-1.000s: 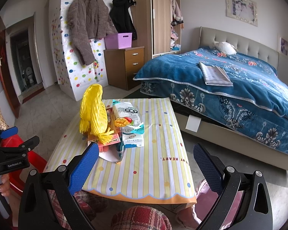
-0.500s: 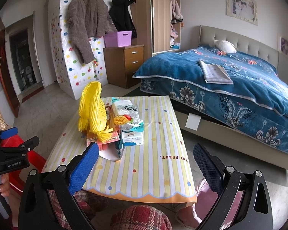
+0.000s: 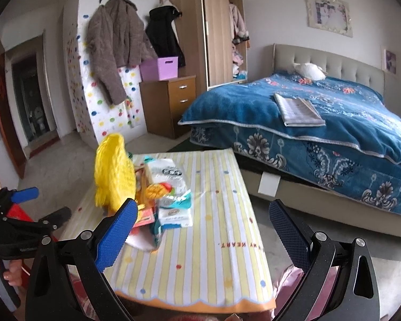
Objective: Collect trash
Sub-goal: 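Reach the left tool to the yellow mesh net and close on it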
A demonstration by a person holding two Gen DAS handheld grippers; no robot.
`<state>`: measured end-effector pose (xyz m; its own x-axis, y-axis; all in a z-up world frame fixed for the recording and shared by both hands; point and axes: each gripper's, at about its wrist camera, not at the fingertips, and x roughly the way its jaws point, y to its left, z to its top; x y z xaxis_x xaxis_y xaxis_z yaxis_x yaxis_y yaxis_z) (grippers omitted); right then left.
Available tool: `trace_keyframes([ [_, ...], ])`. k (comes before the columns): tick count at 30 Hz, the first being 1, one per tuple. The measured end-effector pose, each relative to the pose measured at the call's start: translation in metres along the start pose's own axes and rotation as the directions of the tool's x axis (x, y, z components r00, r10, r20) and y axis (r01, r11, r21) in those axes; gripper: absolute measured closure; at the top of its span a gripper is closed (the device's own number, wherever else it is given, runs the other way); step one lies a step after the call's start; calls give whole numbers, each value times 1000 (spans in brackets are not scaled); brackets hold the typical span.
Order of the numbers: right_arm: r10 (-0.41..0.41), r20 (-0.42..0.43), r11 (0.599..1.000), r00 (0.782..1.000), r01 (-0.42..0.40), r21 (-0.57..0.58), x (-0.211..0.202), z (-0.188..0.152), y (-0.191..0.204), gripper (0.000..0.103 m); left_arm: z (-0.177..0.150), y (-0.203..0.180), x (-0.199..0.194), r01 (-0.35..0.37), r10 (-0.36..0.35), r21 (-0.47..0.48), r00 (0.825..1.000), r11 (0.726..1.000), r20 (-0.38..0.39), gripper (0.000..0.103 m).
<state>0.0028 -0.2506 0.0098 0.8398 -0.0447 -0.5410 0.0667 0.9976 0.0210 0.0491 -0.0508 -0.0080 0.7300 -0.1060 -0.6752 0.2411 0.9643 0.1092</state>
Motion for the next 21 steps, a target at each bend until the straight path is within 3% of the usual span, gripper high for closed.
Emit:
trace_keyframes([
  [6, -69, -68, 997, 995, 68, -25, 30, 7, -6, 5, 25, -11, 34, 9, -9, -3, 1000, 1000, 7, 7],
  [12, -17, -94, 1000, 995, 17, -2, 59, 8, -17, 9, 43, -15, 75, -15, 16, 9, 999, 1000, -38, 7],
  [18, 32, -119, 999, 992, -33, -7, 79, 6, -11, 12, 51, -11, 104, 19, -18, 20, 998, 1000, -61, 8],
  [20, 49, -119, 999, 992, -52, -16, 82, 6, -6, 19, 49, -6, 105, 34, -33, 16, 998, 999, -60, 18],
  [21, 53, -122, 998, 991, -55, -16, 84, 6, -4, 36, 47, -2, 102, 49, -49, 9, 997, 999, -53, 27],
])
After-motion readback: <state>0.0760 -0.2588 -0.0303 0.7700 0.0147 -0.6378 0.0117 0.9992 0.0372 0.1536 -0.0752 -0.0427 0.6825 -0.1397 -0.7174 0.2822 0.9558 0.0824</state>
